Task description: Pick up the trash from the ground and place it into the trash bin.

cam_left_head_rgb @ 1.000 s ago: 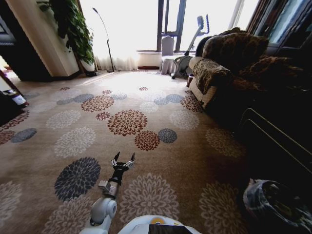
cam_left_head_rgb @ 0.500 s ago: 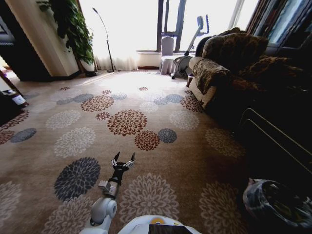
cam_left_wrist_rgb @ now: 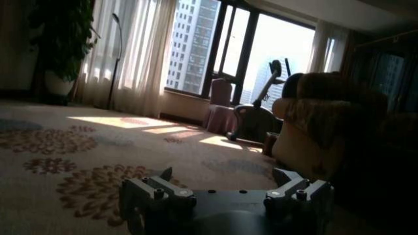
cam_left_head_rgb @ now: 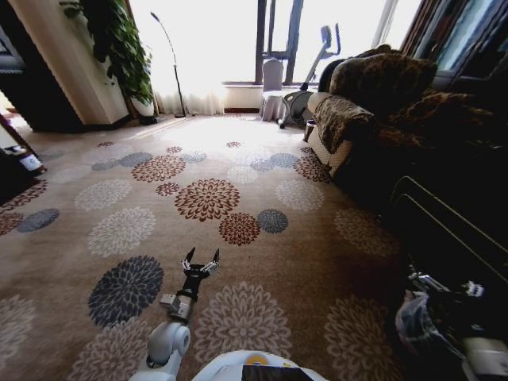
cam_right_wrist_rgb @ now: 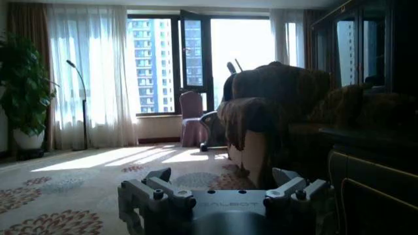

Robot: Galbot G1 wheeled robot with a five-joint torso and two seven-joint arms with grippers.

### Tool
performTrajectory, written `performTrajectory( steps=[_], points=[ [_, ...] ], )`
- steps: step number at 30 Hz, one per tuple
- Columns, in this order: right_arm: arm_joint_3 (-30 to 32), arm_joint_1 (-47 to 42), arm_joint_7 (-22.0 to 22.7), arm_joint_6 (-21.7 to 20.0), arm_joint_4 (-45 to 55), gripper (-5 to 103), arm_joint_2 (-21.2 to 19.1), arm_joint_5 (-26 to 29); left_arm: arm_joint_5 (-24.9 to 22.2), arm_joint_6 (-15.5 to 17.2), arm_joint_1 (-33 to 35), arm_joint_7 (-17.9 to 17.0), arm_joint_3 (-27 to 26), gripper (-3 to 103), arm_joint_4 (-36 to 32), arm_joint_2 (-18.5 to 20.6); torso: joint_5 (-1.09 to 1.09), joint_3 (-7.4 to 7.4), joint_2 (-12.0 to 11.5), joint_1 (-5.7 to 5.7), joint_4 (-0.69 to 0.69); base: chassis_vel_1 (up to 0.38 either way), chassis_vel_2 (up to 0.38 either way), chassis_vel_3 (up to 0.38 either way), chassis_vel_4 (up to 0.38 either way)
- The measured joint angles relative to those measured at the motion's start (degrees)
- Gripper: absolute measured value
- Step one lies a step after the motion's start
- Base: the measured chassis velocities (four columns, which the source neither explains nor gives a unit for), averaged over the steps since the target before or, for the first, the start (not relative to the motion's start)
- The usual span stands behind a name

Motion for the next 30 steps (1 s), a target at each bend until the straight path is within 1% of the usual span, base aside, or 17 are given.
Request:
performTrajectory(
  steps=[2,4,5,8,10,11,13,14,16,18,21,30],
  points=[
    [-2.79,1.11,1.12,-0.63,1.52,100,0.16,-1.71,0.0,0.0,0.0,0.0,0.0,100,0.0,0.0,0.0,0.0,0.0,0.0,0.01,0.0,0.0,0.0,0.0],
    [-3.42,1.36,1.42,-0.85,2.0,100,0.15,-2.01,0.0,0.0,0.0,0.0,0.0,100,0.0,0.0,-0.01,0.0,0.0,0.0,0.0,0.0,0.0,0.0,0.0],
    [-5.11,1.97,2.41,-1.66,3.64,100,0.06,-2.73,0.0,0.0,0.0,0.0,0.0,100,0.0,0.0,-0.01,0.0,0.0,0.0,0.0,0.0,0.0,0.0,0.0],
    [-6.05,2.24,2.93,-2.3,5.07,100,0.21,-3.36,0.0,0.0,0.0,0.0,0.0,100,0.0,0.0,-0.02,0.0,0.0,0.0,0.0,0.0,0.0,0.0,0.0],
    [-7.79,2.39,2.99,-2.47,7.04,100,1.56,-5.14,0.0,0.0,0.0,0.0,0.0,100,0.0,0.0,-0.02,0.0,0.0,0.0,0.0,0.0,0.0,0.0,0.0],
    [-7.79,2.39,2.99,-2.47,7.04,100,1.56,-5.14,0.0,0.0,0.0,0.0,0.0,100,0.0,0.0,-0.02,0.0,0.0,0.0,0.0,0.0,0.0,0.0,0.0],
    [-10.12,2.26,2.8,-1.46,7.57,100,3.48,-7.85,0.0,0.0,0.0,0.0,0.0,100,0.0,0.0,-0.02,0.0,0.0,0.0,0.0,0.0,0.0,0.0,0.0],
    [-10.12,2.26,2.8,-1.46,7.57,100,3.48,-7.85,0.0,0.0,0.0,0.0,0.0,100,0.0,0.0,-0.02,0.0,0.0,0.0,0.0,0.0,0.0,0.0,0.0],
    [-12.3,2.0,2.44,0.37,7.22,100,5.55,-11.26,0.0,0.0,0.0,0.0,0.0,100,0.0,0.0,0.0,0.0,0.0,0.0,0.0,0.0,0.0,0.0,0.0],
    [-13.78,1.52,2.33,1.01,7.32,100,6.77,-12.69,0.0,0.0,0.0,0.0,0.0,100,0.0,0.0,0.0,0.0,0.0,0.0,0.0,0.0,0.0,0.0,0.0],
    [-14.86,1.04,2.37,0.93,8.3,100,7.78,-13.72,0.0,0.0,0.0,0.0,0.0,100,0.0,0.0,-0.01,0.0,0.0,0.0,0.0,0.0,0.0,0.0,0.0],
    [-16.41,0.02,1.83,0.77,10.26,100,9.06,-15.1,0.0,0.0,0.0,0.0,0.0,100,0.0,0.0,-0.01,0.0,0.0,0.0,0.0,0.0,0.0,0.0,0.0]
  ],
)
